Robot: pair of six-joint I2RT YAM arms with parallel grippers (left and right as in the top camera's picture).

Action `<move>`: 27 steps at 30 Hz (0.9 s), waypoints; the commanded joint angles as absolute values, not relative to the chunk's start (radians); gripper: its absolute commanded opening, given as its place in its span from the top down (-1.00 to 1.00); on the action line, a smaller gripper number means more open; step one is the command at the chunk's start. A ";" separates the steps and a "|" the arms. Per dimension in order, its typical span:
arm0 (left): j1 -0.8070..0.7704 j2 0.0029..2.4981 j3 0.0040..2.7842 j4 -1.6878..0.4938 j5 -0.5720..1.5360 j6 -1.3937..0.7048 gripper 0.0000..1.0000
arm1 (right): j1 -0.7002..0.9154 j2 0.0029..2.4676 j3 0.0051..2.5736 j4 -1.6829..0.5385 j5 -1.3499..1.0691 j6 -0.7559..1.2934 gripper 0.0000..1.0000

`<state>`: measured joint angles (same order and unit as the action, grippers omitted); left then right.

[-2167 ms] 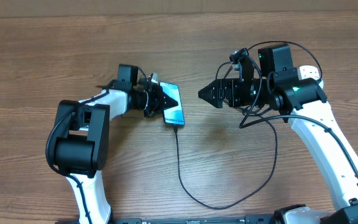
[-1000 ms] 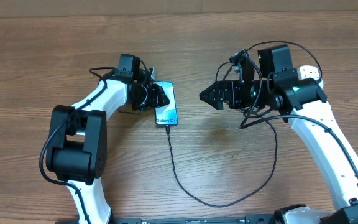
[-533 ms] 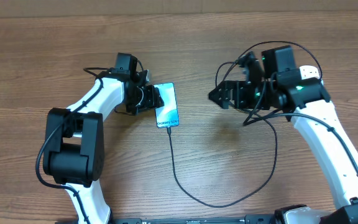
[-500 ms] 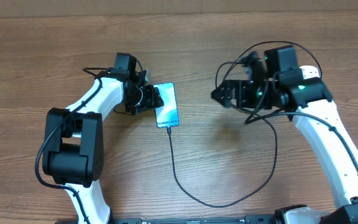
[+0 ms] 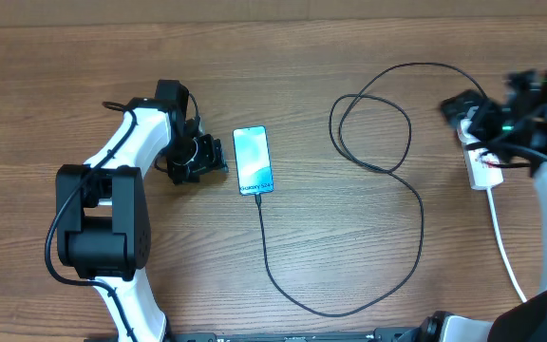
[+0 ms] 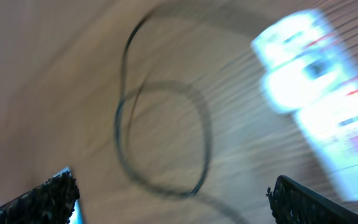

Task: Plug charger to phone and switch on socket
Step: 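Position the right gripper over the switch beside the white plug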

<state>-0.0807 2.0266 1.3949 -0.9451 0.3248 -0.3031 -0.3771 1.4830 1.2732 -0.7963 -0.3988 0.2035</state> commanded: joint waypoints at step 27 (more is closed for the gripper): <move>-0.154 1.726 1.439 -1.054 0.366 -0.265 -0.99 | -0.519 1.927 1.282 -0.383 -0.182 0.345 0.92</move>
